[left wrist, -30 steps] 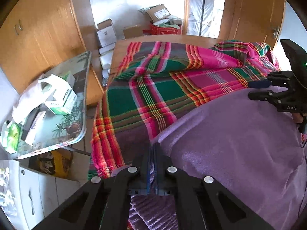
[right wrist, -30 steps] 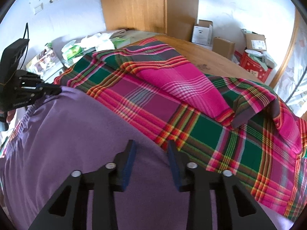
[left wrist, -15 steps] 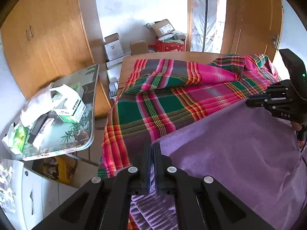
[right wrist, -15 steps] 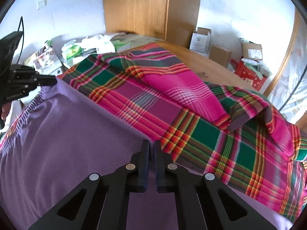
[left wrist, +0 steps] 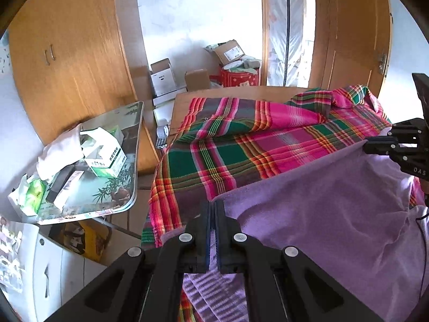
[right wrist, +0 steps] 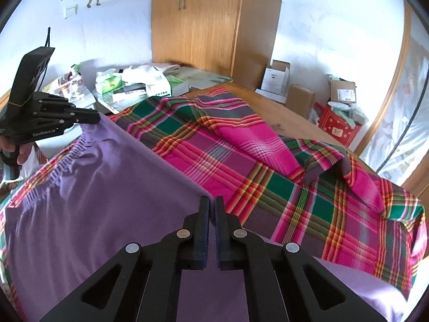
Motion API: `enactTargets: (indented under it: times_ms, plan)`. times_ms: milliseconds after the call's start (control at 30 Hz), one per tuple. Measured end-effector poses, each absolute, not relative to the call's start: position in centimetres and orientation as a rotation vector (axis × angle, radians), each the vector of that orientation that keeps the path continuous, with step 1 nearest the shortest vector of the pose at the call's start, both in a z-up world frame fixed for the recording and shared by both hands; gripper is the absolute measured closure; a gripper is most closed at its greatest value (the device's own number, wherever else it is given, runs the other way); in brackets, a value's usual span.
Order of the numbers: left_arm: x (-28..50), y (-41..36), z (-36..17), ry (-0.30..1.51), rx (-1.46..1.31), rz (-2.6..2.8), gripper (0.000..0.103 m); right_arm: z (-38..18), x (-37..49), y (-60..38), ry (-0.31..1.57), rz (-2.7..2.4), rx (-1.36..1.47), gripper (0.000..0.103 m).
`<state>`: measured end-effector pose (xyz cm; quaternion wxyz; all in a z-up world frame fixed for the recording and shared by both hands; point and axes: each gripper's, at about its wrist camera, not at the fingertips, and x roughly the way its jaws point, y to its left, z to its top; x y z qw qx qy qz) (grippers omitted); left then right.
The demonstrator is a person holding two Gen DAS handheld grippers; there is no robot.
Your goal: Fold clothes
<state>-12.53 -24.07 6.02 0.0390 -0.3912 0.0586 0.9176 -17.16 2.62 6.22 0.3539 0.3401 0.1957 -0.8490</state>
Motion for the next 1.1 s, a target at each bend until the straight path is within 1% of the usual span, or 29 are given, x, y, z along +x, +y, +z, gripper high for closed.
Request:
enactTargets:
  times_ms: [800, 1000, 1100]
  plan:
    - [-2.3, -21.7, 10.0, 0.218, -1.018, 2.884, 0.1, 10.5, -4.8, 6.2, 0.447, -2.257, 0.734, 0.099]
    - [0.4, -20.9, 10.3, 0.236, -0.995, 2.894, 0.1, 10.8, -1.5, 6.8, 0.473, -2.261, 0.701, 0.099]
    - [1.7, -20.4, 10.4, 0.274, -0.984, 2.898, 0.1, 10.8, -0.2, 7.2, 0.473, -2.264, 0.697, 0.099]
